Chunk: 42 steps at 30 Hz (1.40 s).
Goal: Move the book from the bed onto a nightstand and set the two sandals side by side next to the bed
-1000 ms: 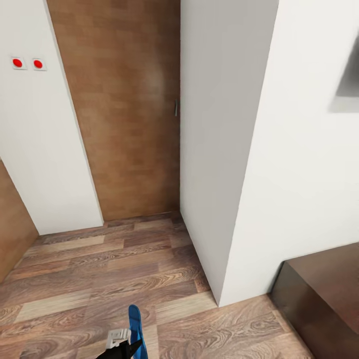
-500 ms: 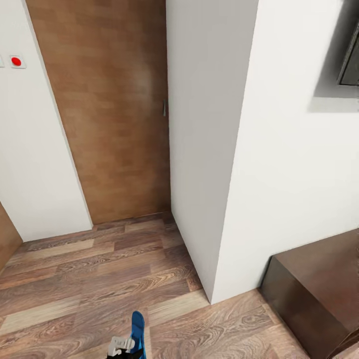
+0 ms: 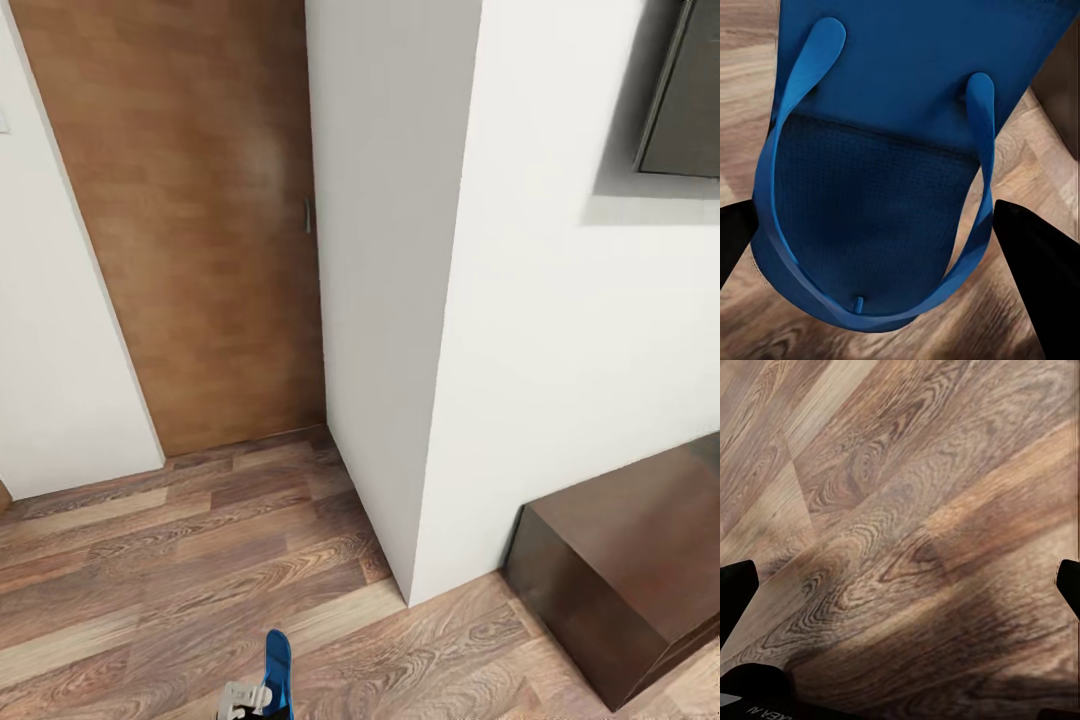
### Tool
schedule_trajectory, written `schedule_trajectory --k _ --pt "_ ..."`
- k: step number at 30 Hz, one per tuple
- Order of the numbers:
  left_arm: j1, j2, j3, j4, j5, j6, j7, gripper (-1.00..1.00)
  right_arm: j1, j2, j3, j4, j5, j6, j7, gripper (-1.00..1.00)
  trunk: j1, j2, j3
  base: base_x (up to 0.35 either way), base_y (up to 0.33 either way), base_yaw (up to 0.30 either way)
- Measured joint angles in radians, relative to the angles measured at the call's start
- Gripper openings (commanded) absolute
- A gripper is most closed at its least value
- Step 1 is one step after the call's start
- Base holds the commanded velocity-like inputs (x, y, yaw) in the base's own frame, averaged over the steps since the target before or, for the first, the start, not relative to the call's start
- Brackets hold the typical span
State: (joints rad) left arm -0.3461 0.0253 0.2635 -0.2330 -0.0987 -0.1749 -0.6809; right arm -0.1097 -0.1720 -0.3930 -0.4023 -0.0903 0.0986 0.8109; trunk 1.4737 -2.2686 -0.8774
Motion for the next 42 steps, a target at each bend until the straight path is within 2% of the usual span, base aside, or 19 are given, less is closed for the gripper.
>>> schedule_trajectory --k 23,42 --pt "0.000 -0.001 0.001 0.001 0.001 0.000 0.000 -1.00 0.000 0.000 0.000 0.022 0.000 -0.004 -0.003 1.00 0.000 0.000 0.000 0.000 0.000 -0.020" --pt "0.000 -0.001 0.001 0.003 0.002 0.000 0.000 -1.00 0.000 0.000 0.000 0.023 0.001 -0.003 -0.003 1.00 0.000 0.000 0.000 0.000 0.000 -0.281"
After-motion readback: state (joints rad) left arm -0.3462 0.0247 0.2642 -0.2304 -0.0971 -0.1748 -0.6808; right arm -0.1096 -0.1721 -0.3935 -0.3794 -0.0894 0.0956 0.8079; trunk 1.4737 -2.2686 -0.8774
